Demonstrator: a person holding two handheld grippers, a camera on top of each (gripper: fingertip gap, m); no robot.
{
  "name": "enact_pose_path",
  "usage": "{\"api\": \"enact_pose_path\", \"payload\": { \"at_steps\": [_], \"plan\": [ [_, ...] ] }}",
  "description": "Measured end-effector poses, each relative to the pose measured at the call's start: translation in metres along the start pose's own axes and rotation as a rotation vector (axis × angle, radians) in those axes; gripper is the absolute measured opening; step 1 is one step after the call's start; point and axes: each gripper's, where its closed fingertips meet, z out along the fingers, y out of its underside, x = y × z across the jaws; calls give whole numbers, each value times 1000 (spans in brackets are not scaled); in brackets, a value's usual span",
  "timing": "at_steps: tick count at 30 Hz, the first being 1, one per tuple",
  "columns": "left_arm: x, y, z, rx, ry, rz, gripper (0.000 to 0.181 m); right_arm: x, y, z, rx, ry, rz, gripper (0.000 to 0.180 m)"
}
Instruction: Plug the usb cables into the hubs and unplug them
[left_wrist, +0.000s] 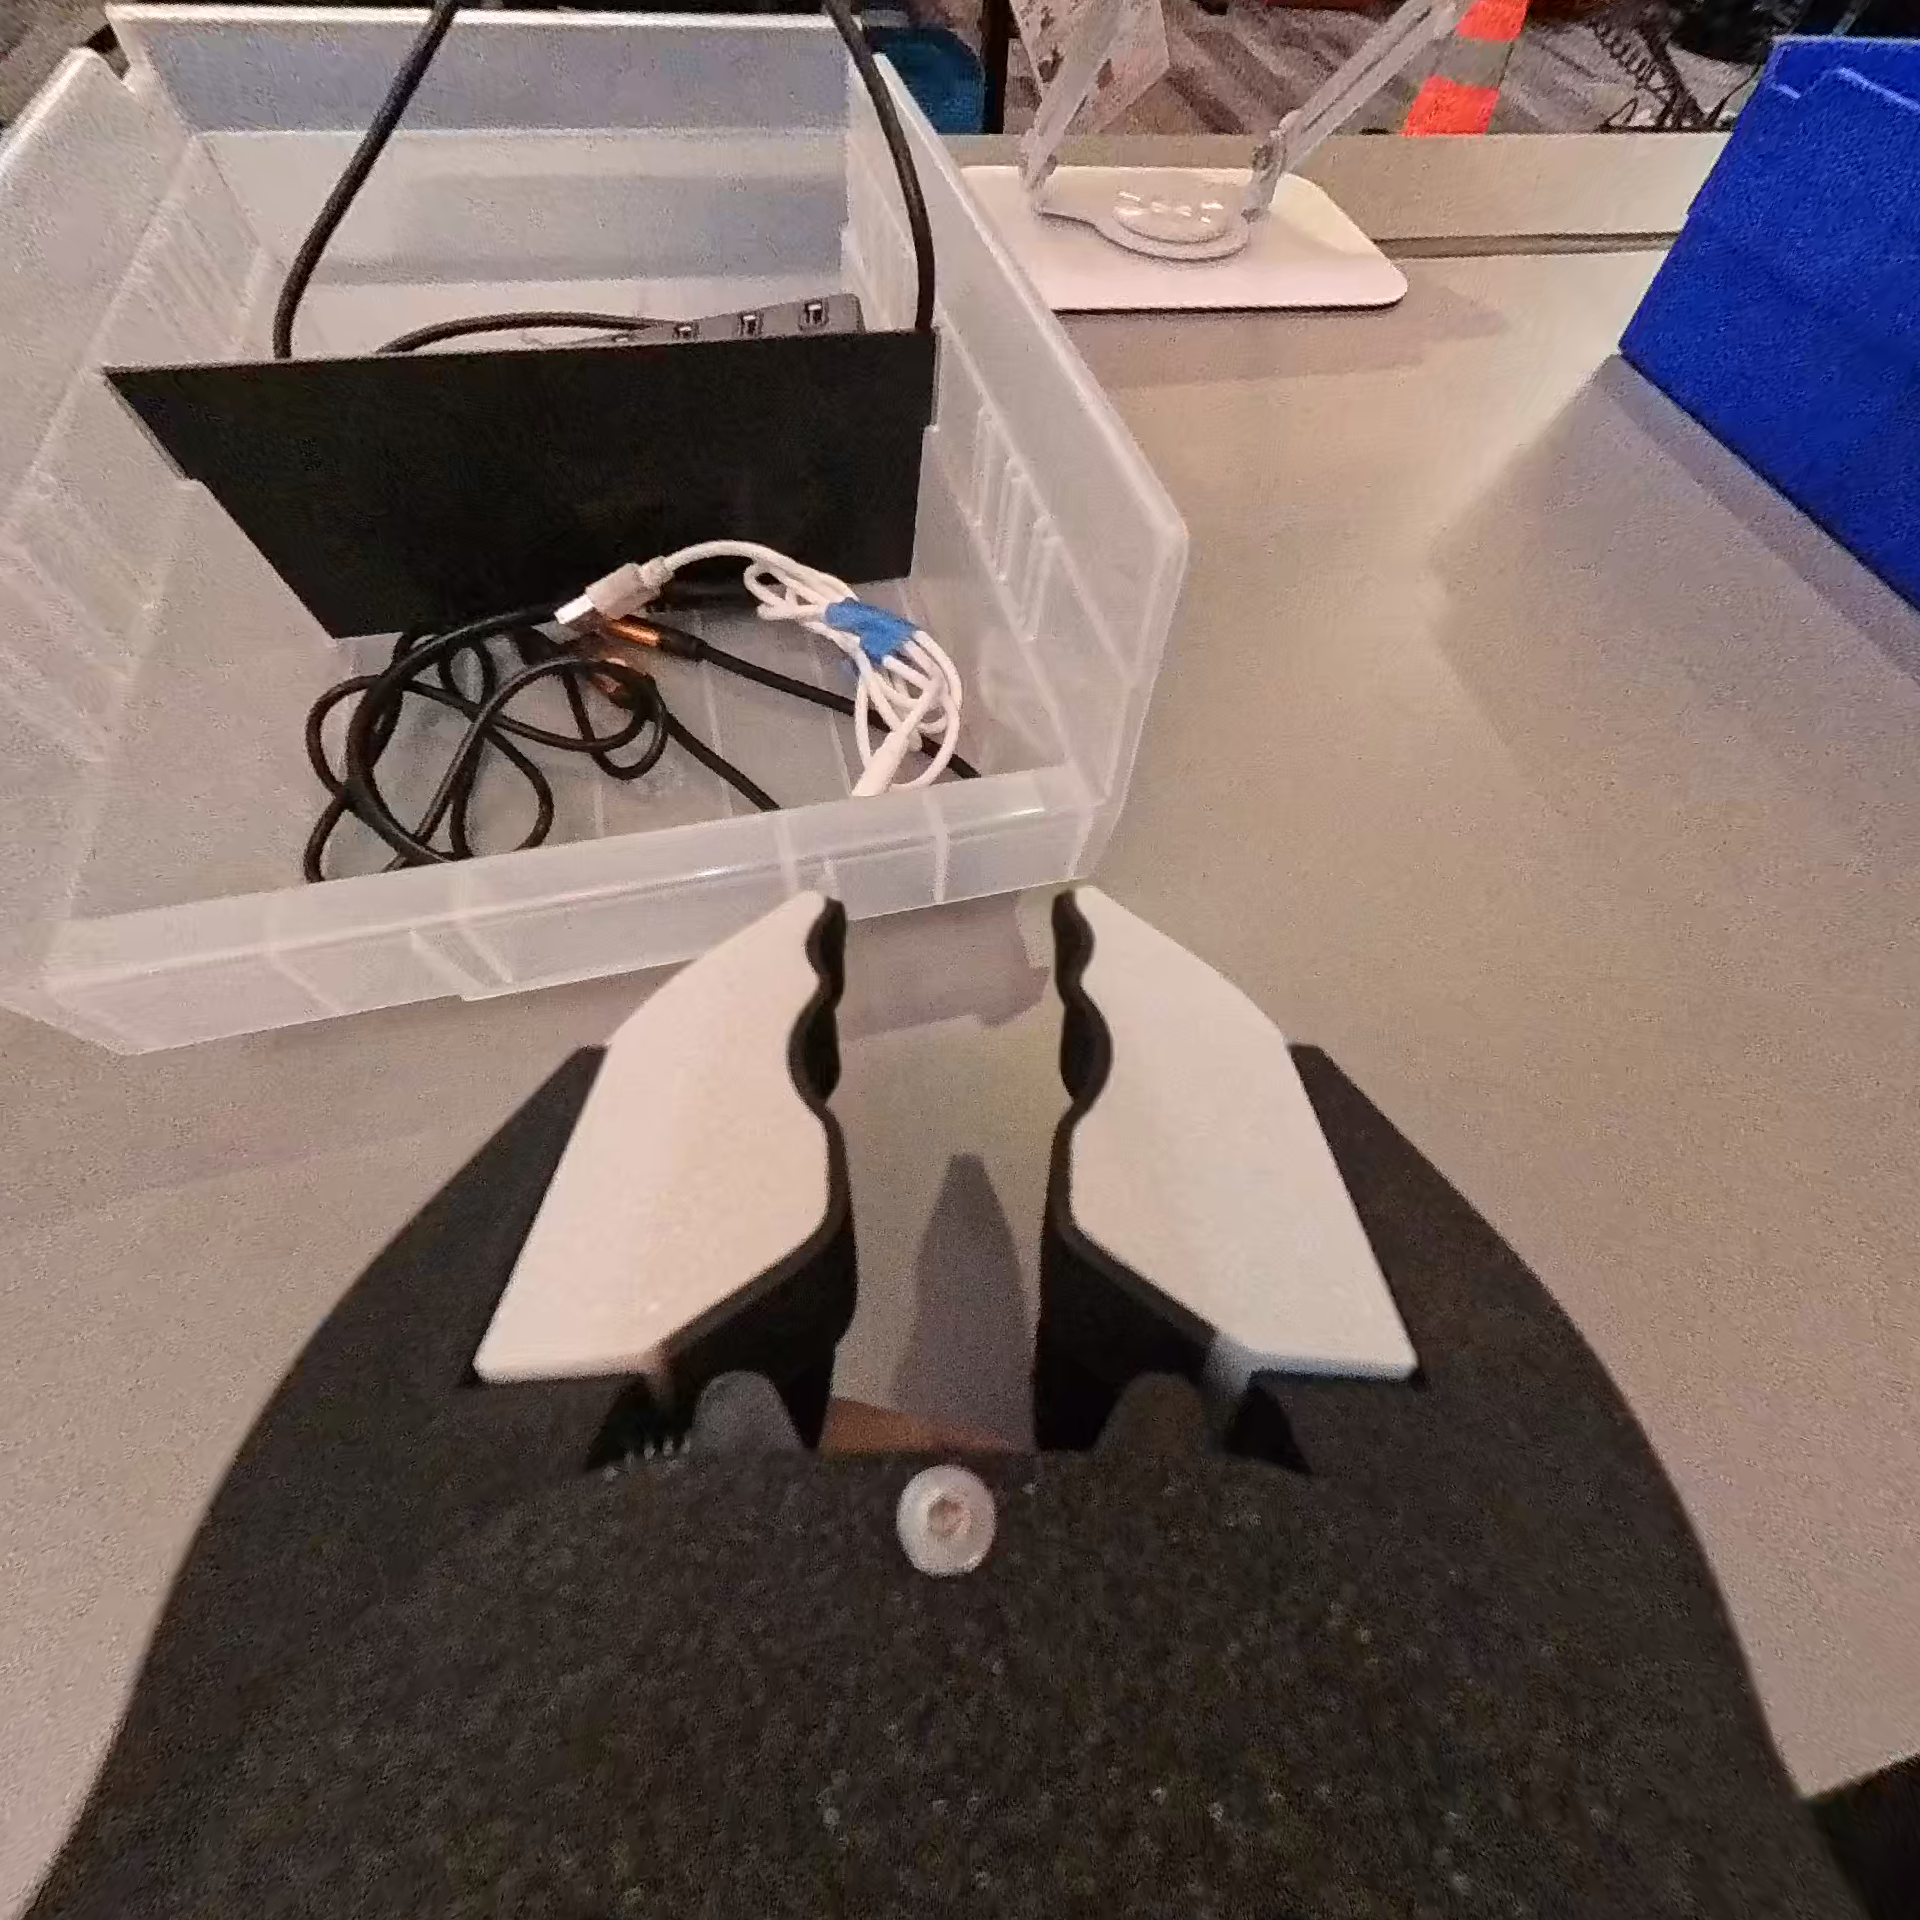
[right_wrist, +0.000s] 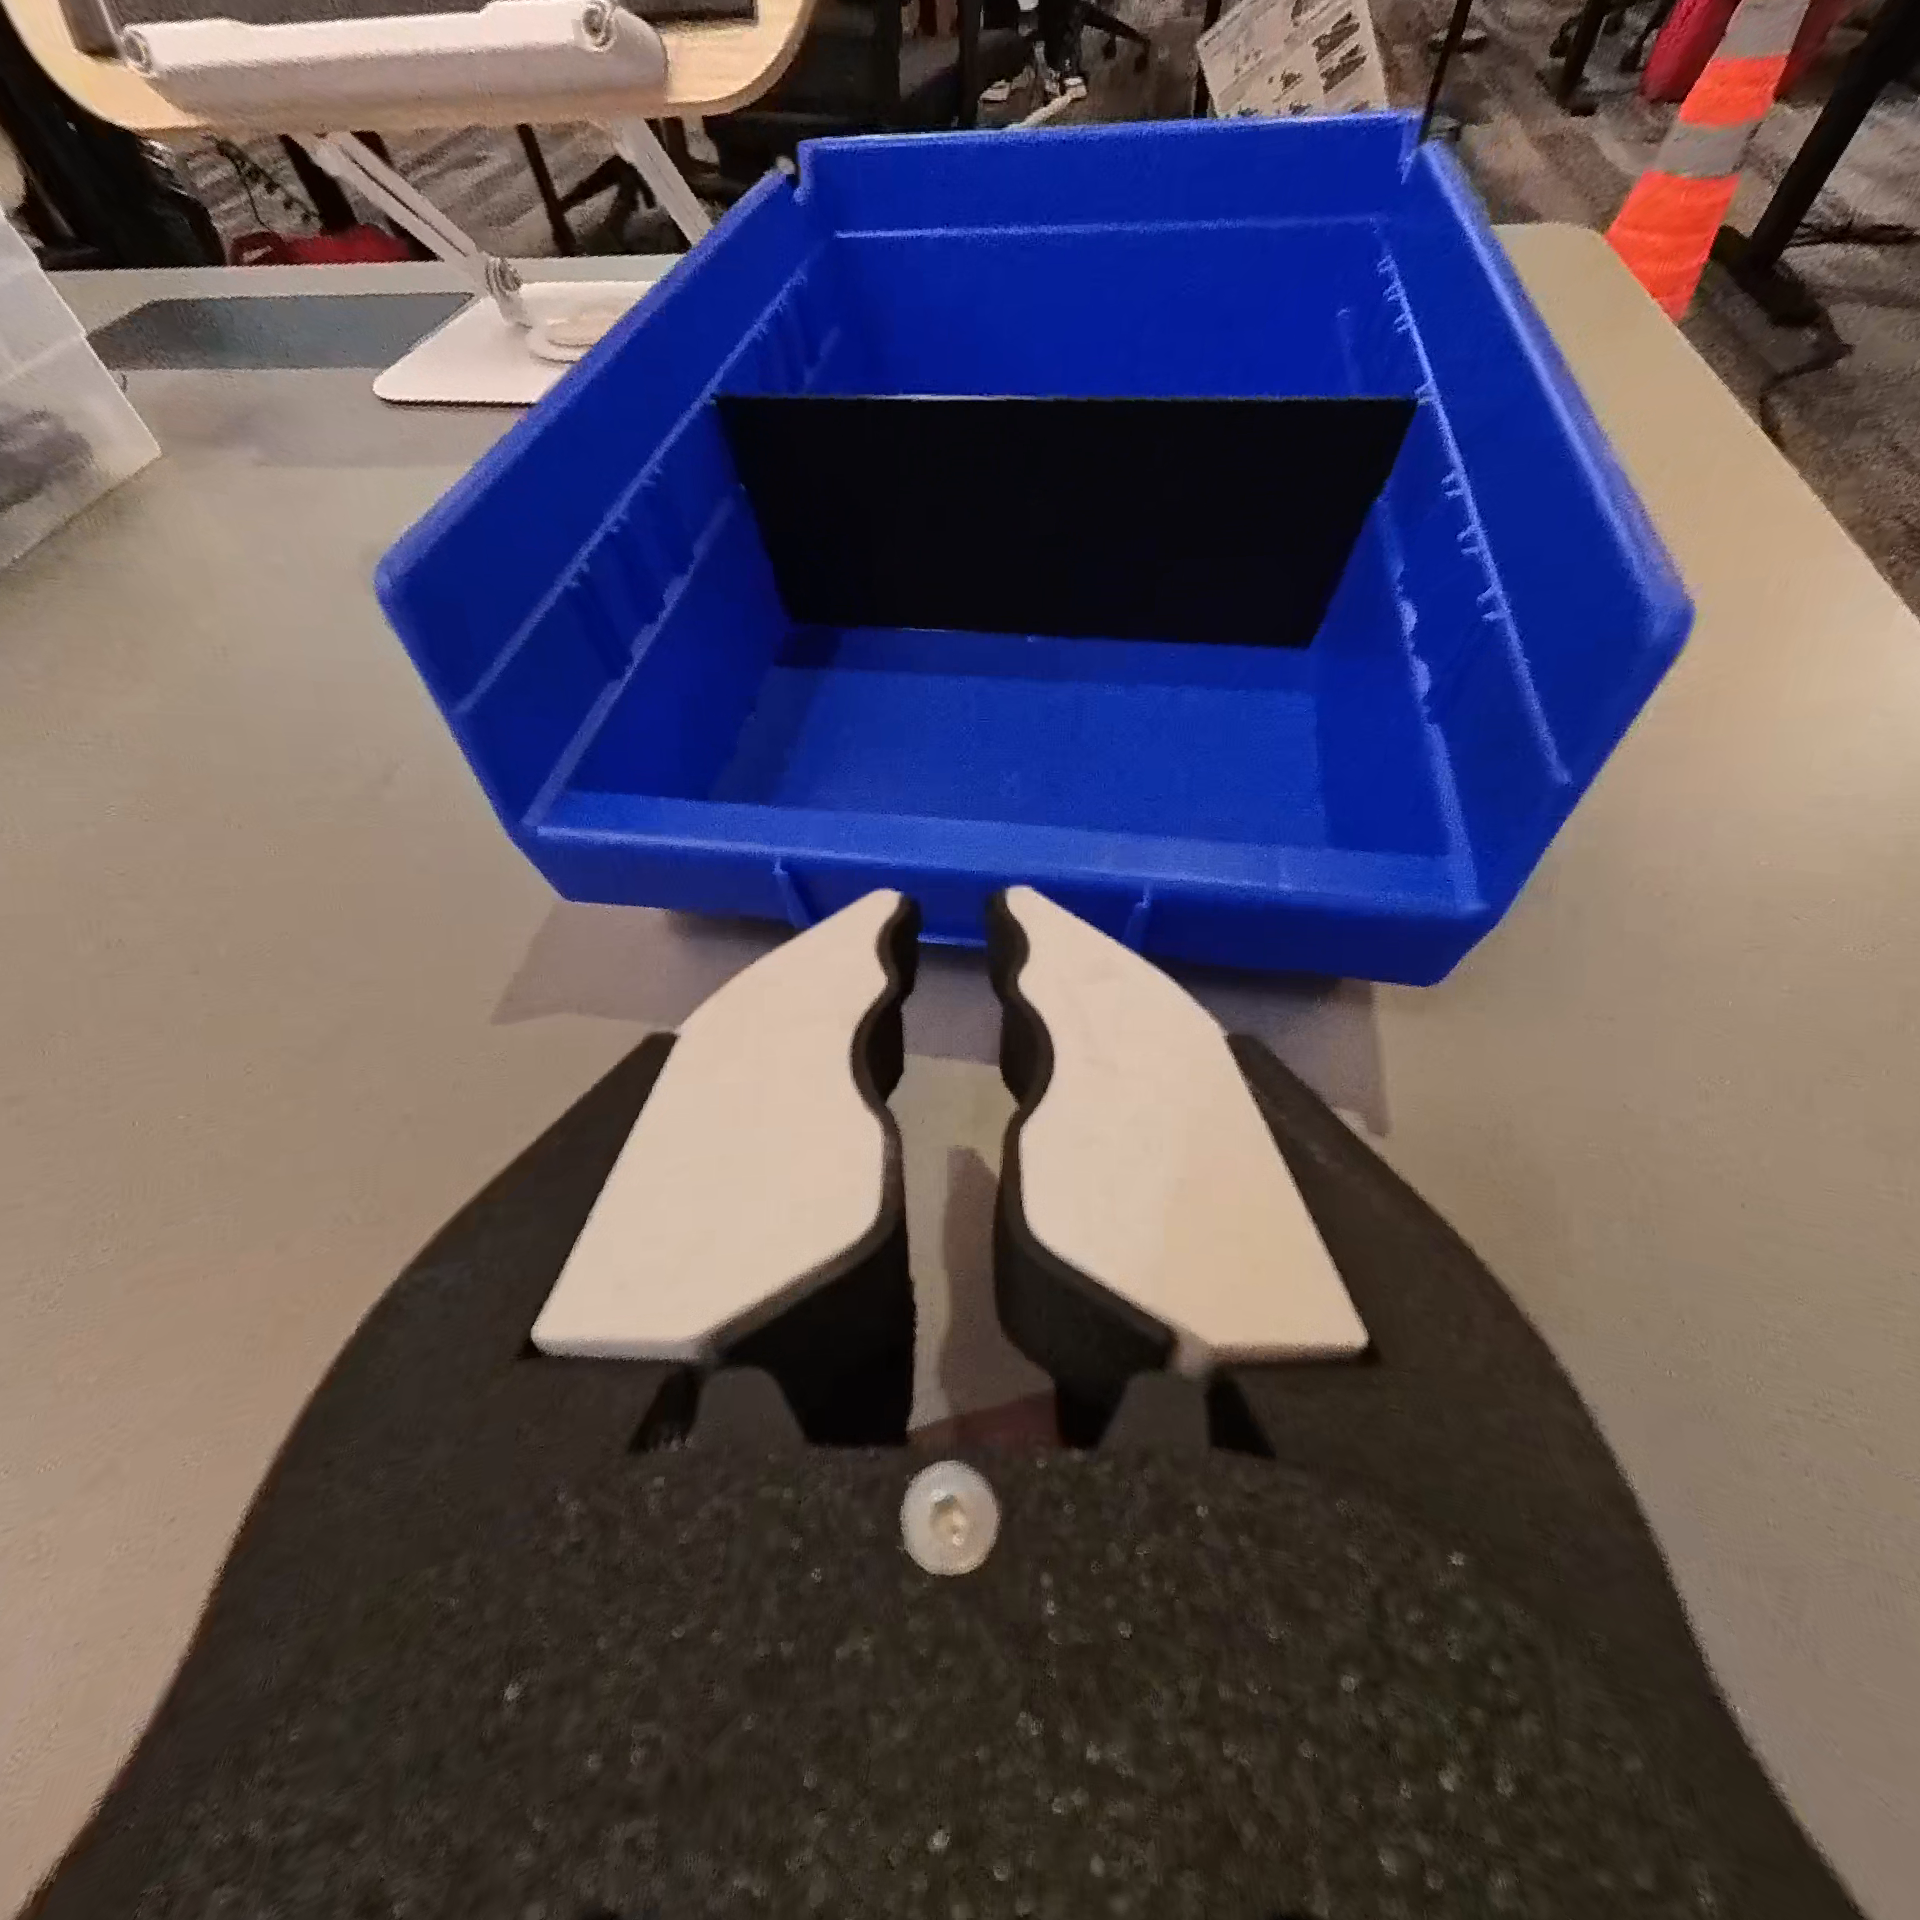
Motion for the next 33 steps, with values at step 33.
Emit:
{"api": "enact_pose_path", "payload": {
  "at_steps": [33],
  "plan": [
    [-10, -44, 25, -242, 279, 36, 40, 10, -5, 22, -20, 7, 42, 12]
  ]
}}
